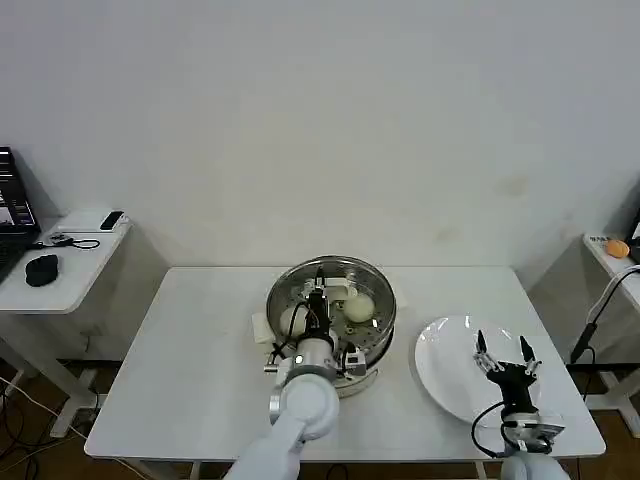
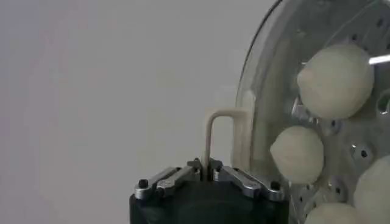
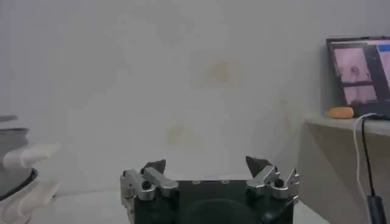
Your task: Take steamed baozi put them in steamer then cover it.
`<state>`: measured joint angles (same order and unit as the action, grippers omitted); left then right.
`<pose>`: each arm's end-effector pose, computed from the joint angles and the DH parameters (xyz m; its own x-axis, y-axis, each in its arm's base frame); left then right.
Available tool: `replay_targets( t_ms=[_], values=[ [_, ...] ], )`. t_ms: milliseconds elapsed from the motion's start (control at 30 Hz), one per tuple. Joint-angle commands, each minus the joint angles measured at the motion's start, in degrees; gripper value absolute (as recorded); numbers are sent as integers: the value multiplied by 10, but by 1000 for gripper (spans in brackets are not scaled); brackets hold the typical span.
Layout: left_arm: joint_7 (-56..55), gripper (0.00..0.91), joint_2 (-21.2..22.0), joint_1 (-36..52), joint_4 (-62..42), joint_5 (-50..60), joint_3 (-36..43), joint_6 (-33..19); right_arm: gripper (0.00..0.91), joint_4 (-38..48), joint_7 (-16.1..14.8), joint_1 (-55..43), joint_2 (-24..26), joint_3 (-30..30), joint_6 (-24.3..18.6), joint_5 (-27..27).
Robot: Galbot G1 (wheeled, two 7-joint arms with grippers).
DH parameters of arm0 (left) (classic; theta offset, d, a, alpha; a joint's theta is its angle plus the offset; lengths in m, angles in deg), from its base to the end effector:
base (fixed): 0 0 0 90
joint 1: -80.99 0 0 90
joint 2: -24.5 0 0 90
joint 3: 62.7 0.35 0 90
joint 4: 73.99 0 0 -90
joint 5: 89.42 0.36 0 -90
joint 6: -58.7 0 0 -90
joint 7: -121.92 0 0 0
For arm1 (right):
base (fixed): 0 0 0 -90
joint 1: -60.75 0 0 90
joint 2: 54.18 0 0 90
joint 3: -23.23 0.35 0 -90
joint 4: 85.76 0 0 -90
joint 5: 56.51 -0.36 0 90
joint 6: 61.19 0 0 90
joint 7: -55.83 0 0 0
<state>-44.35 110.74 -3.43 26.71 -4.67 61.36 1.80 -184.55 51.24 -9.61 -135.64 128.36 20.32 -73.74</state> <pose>0.3204 -0.1791 -0.2656 -0.9982 0.0492 0.0355 0.0405 0.1061 0.9935 0.2300 -0.1356 -0.3772 -0.9859 0.1672 -0.0109 0.1660 0.9835 0.0723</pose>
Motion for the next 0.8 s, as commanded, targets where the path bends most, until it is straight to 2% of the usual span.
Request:
replay_targets(
  t_ms=[33, 800],
  values=[
    [1, 0, 3, 0, -7, 8, 3, 0, 907, 3, -1, -2, -1, 0, -1, 0],
    [-1, 0, -2, -7, -15, 25, -2, -20, 907, 5, -1, -2, -3, 0, -3, 1]
  ],
)
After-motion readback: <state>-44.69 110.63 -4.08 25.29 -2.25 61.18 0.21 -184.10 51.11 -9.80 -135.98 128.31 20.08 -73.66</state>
